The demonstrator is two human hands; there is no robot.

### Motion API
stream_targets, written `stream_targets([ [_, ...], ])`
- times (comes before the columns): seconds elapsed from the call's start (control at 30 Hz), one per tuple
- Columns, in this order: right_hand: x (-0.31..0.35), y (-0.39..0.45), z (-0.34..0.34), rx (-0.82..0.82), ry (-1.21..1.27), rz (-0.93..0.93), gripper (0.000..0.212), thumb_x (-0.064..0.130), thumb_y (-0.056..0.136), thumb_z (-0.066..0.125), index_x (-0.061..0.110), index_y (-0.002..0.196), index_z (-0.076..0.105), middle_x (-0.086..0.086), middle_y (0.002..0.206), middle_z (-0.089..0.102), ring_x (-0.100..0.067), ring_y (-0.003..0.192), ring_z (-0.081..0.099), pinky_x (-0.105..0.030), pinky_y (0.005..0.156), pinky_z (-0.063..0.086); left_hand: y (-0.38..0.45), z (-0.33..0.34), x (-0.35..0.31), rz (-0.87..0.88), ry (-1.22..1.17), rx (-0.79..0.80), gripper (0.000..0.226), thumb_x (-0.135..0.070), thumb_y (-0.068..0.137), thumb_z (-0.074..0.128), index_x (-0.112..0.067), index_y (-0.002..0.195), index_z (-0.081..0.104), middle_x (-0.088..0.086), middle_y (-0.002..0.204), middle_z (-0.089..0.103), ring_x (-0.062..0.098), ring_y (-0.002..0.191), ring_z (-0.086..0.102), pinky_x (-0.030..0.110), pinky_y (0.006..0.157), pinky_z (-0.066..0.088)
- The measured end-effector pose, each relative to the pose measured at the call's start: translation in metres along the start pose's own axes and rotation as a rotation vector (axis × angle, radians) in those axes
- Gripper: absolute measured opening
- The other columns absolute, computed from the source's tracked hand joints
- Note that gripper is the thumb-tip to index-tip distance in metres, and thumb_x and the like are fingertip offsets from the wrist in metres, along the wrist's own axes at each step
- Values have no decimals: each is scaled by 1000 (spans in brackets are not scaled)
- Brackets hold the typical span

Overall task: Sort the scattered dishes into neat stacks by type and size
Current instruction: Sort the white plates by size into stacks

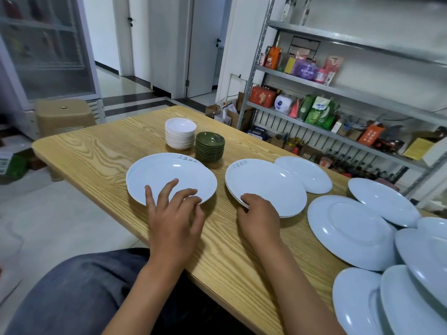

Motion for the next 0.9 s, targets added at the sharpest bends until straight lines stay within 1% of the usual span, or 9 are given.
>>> stream_targets([
  [0.1, 2, -1, -7, 33, -39, -8, 27, 4, 80, 52, 7, 99, 71, -9, 98, 72, -28, 96, 62, -39, 82, 51, 2, -1, -15, 94, -131, -52, 21, -19, 86, 49, -12, 84, 69, -3, 100, 68, 26, 121, 50, 58, 111, 20],
  [0.3, 3, -32, -16, 117, -22, -30, 33, 1, 73, 52, 4, 100, 70, -13, 101, 71, -29, 101, 62, -42, 88, 50, 0, 10, -33, 172, -279, 38, 21, -17, 88, 51, -8, 92, 70, 0, 105, 66, 24, 124, 47, 40, 100, 40],
  [0.37, 3, -52, -21, 133, 1, -29, 40, 3, 77, 53, 14, 110, 72, -1, 112, 71, -18, 111, 60, -31, 96, 47, -1, 13, -38, 190, -285, 64, 21, -18, 89, 51, -8, 94, 69, 1, 108, 66, 24, 123, 47, 36, 99, 41],
  [0.43, 2, -72, -27, 125, 23, -27, 44, 5, 78, 53, 24, 113, 71, 9, 117, 69, -10, 115, 58, -24, 98, 44, -4, 16, -41, 188, -291, 99, 24, -20, 90, 48, -8, 96, 68, 1, 111, 65, 23, 123, 47, 33, 99, 40],
  [0.6, -3, -106, -34, 90, 52, 32, 41, 12, 78, 55, 29, 113, 71, 15, 117, 68, -6, 113, 58, -25, 99, 44, -13, 25, -46, 220, -269, 191, 28, -24, 90, 44, -10, 98, 68, 1, 112, 64, 21, 119, 49, 25, 100, 35],
  [0.7, -3, -112, -35, 106, 78, 29, 39, 13, 80, 55, 27, 112, 71, 12, 116, 69, -9, 111, 59, -29, 97, 47, -16, 28, -51, 237, -278, 227, 28, -24, 91, 44, -11, 98, 67, 1, 113, 64, 21, 118, 50, 27, 102, 35],
  [0.77, -3, -113, -36, 127, 117, 18, 37, 12, 80, 54, 23, 112, 70, 9, 116, 68, -10, 108, 60, -31, 95, 49, -16, 29, -55, 239, -286, 251, 28, -23, 91, 43, -11, 99, 67, 1, 115, 63, 21, 118, 50, 34, 101, 39],
  [0.83, -4, -112, -39, 130, 269, 58, 41, 10, 83, 54, 25, 119, 64, 12, 124, 62, -5, 113, 56, -28, 100, 47, -16, 30, -60, 252, -286, 268, 30, -20, 90, 42, -11, 104, 67, 2, 119, 62, 24, 121, 49, 37, 101, 39],
  [0.9, -8, -110, -50, 62, 391, 108, 43, 10, 85, 55, 28, 124, 59, 19, 127, 56, 4, 112, 48, -18, 99, 39, -14, 30, -66, 262, -293, 287, 36, -15, 88, 41, -11, 114, 65, 2, 126, 60, 25, 126, 45, 37, 102, 38],
])
Point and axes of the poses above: each hand's wrist, its own y-axis towards the middle knuckle, its own z-axis out of the palm, x = y × z, the point moved 6 cm from there along y, towards the middle knuckle
